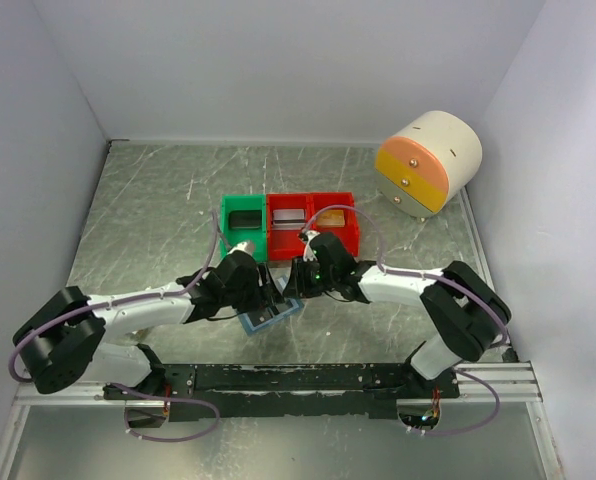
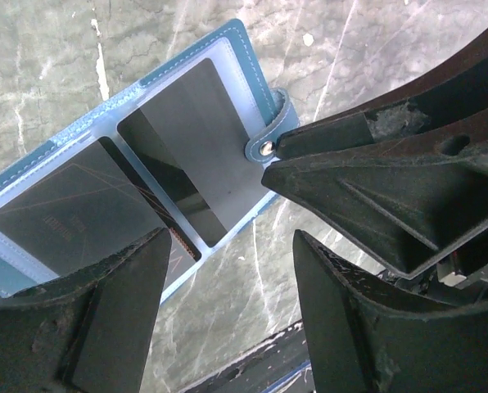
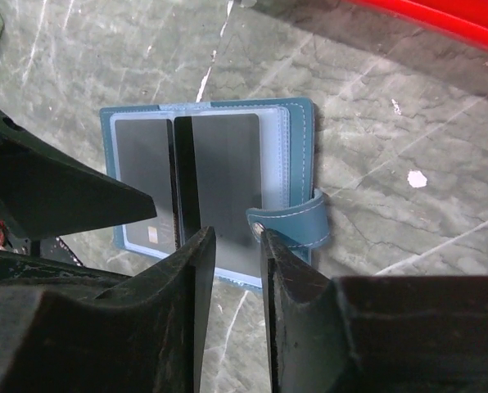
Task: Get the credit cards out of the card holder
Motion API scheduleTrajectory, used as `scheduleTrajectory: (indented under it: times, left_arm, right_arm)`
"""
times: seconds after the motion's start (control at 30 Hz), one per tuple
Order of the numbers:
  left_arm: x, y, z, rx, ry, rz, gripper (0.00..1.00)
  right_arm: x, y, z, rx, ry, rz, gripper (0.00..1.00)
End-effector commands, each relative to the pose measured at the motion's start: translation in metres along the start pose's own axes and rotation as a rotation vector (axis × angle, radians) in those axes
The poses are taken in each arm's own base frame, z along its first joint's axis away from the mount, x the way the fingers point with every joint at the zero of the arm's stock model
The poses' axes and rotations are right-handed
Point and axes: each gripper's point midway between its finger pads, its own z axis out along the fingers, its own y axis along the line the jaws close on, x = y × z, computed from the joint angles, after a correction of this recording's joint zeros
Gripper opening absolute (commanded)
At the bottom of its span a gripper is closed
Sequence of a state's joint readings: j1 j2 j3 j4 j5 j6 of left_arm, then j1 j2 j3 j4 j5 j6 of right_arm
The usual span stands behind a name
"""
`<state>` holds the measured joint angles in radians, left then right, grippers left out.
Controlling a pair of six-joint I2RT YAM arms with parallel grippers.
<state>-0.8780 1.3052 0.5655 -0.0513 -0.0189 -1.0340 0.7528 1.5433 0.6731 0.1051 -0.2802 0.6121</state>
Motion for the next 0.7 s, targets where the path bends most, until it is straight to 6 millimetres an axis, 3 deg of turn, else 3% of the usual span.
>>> scheduleTrajectory:
  times: [0.0,0.17,0.37,0.47,0.53,0.67]
  left_arm:
    - [0.000,-0.008,0.010,0.031,0.000,-0.030,0.72]
    - [-0.001,-0.004,0.016,0.001,-0.002,-0.033,0.69]
    - [-0.002,0.001,0.011,-0.014,-0.019,-0.036,0.69]
    - [-0.003,0.001,0.010,-0.014,-0.025,-0.041,0.68]
    - [-0.002,0.002,0.009,-0.010,-0.027,-0.048,0.68]
    - [-0.003,0.001,0.008,-0.005,-0.027,-0.048,0.68]
  right_arm:
    - [-0.009,0.004,0.008,-0.009,0.005,-0.024,0.28]
    - [-0.019,0.013,-0.002,-0.032,-0.037,-0.036,0.27]
    - [-0.035,0.039,-0.024,-0.122,-0.125,-0.057,0.30]
    - [-0.034,0.055,-0.021,-0.156,-0.110,-0.070,0.30]
    - [-0.031,0.051,-0.010,-0.105,-0.089,-0.064,0.29]
    - [-0.023,0.023,0.009,0.033,-0.047,-0.034,0.28]
